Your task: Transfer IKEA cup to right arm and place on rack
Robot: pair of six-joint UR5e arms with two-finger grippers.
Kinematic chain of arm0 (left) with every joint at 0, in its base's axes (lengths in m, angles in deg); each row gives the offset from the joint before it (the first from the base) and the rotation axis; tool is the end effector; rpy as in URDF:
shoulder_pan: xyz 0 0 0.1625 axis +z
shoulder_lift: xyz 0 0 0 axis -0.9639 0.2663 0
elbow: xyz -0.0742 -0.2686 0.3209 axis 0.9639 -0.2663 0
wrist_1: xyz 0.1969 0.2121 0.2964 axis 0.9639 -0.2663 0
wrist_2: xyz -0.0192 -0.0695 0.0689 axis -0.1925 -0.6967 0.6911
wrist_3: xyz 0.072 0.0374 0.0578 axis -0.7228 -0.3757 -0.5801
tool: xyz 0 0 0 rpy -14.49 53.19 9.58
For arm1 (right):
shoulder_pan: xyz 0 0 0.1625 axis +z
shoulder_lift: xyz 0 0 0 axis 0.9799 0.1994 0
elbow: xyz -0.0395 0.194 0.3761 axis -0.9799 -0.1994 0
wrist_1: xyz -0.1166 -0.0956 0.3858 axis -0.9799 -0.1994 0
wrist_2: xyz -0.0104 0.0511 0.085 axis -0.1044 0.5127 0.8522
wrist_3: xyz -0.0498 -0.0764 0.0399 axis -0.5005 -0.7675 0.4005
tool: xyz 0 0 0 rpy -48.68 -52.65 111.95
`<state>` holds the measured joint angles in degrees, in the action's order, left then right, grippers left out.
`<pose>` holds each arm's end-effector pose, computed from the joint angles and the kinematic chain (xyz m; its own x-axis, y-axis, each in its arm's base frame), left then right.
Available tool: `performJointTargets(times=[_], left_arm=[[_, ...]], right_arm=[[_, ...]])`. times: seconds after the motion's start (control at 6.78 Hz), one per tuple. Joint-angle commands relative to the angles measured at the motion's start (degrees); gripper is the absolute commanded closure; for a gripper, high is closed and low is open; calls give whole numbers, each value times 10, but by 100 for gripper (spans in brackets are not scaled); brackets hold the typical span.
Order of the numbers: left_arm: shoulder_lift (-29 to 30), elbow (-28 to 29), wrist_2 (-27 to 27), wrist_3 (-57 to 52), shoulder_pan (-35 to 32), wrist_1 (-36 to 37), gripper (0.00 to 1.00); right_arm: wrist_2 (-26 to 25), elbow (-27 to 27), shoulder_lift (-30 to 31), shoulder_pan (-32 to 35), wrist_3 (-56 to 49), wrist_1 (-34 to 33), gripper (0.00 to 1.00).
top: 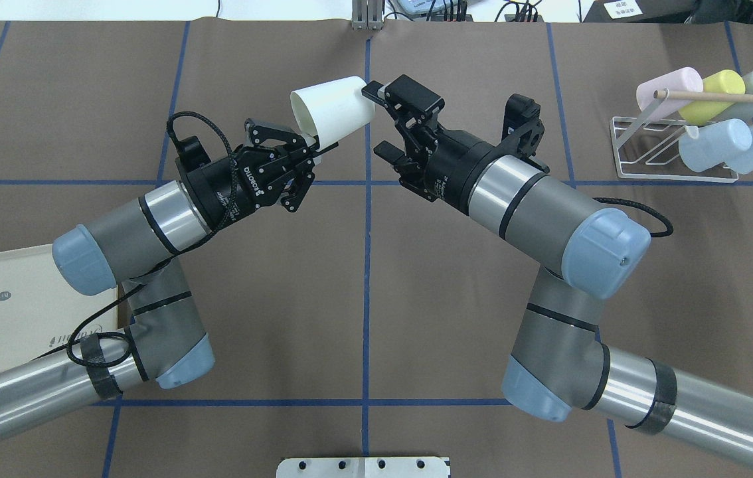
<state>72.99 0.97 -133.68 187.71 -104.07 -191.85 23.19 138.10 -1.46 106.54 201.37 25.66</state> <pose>0.4513 -0.4279 0.2310 -0.8020 -0.4172 -0.4275 -0.0237 0.7374 -0.6751 -0.4302 -0.4129 0.1625 -0.5650 0.2352 0.7908 -0.4783 0.6876 -0.5462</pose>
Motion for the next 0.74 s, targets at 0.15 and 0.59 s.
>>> performJointTargets(times=[0.15,0.59], left_arm=[[8,8,1,0,5,1,100],[18,10,2,0,15,4,100]], right_arm=[[0,-1,0,0,0,0,0],[0,-6,0,0,0,1,0]])
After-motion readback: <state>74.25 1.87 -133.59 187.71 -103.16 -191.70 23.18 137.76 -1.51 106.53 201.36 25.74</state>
